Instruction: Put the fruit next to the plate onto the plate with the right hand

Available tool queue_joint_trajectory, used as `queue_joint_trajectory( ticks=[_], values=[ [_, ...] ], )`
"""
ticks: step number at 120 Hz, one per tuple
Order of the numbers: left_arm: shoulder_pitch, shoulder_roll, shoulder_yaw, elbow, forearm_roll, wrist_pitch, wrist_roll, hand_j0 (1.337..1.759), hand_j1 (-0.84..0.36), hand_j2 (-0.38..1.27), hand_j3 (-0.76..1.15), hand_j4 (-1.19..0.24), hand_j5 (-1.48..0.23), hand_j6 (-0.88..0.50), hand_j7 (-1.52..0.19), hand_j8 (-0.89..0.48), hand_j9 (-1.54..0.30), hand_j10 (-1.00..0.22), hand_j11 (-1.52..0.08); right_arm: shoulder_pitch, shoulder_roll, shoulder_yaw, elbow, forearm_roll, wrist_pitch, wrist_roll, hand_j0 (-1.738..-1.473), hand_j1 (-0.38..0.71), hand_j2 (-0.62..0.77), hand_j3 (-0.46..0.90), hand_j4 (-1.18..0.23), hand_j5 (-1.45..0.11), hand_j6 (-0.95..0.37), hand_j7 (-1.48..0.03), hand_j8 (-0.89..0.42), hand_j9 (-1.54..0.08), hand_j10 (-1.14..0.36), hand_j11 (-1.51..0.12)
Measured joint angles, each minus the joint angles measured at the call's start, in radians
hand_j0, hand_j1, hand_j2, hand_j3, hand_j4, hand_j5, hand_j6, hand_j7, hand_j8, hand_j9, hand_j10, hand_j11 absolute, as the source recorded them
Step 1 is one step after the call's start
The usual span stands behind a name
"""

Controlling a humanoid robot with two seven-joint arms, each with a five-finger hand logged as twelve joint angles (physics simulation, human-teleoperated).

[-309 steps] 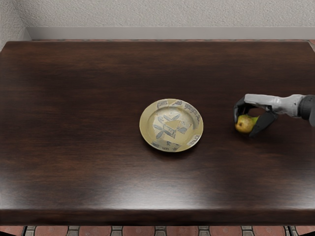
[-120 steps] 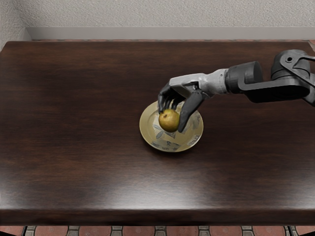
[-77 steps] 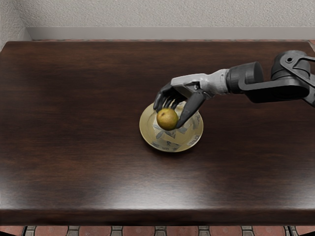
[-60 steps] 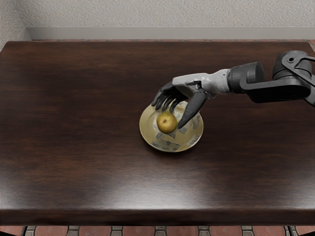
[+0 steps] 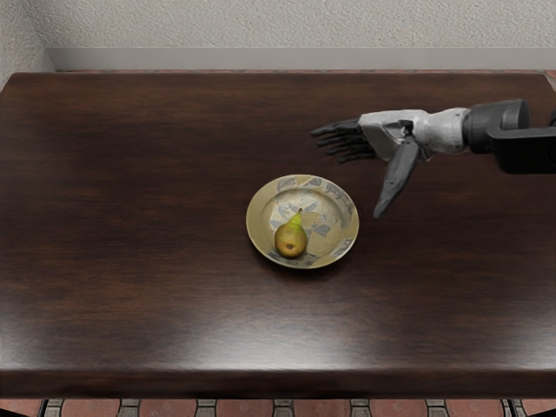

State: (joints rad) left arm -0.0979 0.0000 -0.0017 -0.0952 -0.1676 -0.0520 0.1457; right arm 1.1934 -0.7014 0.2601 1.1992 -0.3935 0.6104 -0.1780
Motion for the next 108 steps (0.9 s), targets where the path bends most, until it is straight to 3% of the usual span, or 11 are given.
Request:
queue_joint_trajectory(
  ticks=[37,108],
  values=[
    [0.001,0.000,0.000,0.000,0.000,0.000,0.000,1.658,0.32,0.00,0.00,-0.02,-0.03,-0.02,-0.03,-0.02,-0.03,-0.02,-0.03,-0.042,-0.133,-0.001,-0.051,0.122,0.001,-0.001,-1.658,-0.34,0.00,0.00,-0.01,-0.01,-0.01,-0.01,-0.01,-0.01,-0.01,-0.01],
    [0.000,0.000,0.000,-0.001,-0.001,0.000,0.000,1.658,0.32,0.00,0.00,-0.02,-0.03,-0.02,-0.03,-0.02,-0.03,-0.02,-0.03,-0.082,-0.217,-0.001,-0.072,0.158,0.001,0.000,-1.658,-0.35,0.00,0.00,0.00,0.00,0.00,0.00,0.00,0.00,0.00,0.00]
  ],
)
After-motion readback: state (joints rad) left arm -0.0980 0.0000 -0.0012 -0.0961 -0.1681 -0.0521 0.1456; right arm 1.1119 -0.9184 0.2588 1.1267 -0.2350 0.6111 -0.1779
